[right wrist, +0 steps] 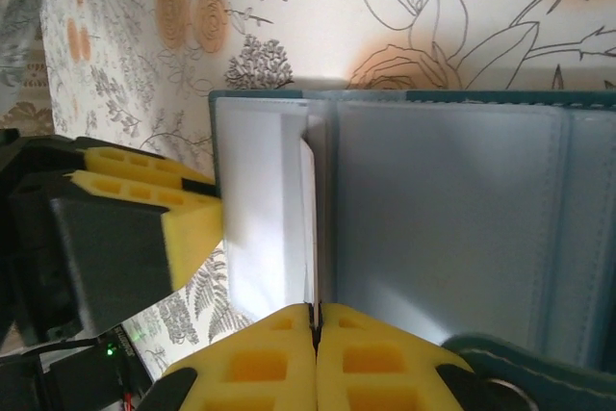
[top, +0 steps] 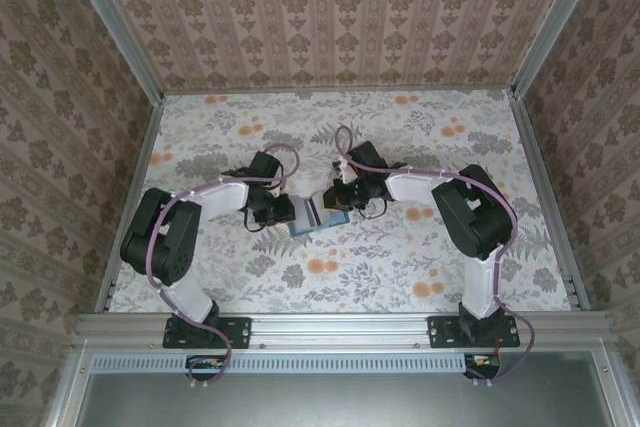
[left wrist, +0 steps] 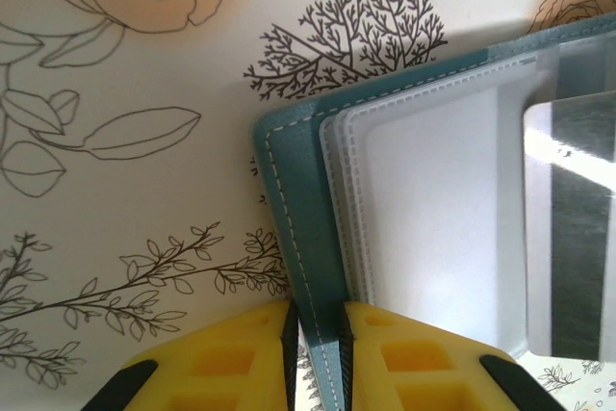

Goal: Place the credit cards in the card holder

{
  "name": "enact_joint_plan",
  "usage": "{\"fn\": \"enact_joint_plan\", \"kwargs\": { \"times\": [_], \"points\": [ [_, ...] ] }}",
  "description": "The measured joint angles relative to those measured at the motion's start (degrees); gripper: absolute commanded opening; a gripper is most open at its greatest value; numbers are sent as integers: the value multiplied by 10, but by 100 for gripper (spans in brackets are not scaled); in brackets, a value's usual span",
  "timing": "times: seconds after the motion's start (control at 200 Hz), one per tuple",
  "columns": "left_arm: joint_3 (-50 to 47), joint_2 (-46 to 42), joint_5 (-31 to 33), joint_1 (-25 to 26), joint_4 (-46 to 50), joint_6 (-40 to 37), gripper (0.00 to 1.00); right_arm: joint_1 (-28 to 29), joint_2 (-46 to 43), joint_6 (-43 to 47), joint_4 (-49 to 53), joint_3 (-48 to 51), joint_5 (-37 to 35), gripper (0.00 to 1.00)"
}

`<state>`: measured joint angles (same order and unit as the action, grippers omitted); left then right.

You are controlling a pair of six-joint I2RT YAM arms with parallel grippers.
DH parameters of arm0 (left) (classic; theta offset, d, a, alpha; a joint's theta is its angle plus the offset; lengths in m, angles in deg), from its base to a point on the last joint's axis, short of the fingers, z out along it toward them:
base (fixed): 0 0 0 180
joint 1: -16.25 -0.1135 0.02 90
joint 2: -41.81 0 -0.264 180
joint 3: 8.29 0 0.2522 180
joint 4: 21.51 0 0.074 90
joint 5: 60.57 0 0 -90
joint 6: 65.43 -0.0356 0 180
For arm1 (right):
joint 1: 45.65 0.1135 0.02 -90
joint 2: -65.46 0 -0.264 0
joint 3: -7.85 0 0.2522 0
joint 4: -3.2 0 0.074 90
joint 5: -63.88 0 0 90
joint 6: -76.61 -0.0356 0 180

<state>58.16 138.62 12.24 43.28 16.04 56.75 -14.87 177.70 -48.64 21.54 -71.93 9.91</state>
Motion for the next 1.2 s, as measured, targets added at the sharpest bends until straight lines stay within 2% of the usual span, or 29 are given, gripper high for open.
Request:
{"fn": "enact_joint_plan", "kwargs": {
  "times": [0.39,0.73,1.2],
  "points": [
    [1,0,3,8,-2,2,21,-3,-10,-15,-7,16,-20,6],
    [2,2,6,12,-2,6,21,-4,-10,-62,-58,47,-23,6],
    [2,3,10,15,-3,9,21,-4,-5,-63,-52,24,-19,6]
  ]
}}
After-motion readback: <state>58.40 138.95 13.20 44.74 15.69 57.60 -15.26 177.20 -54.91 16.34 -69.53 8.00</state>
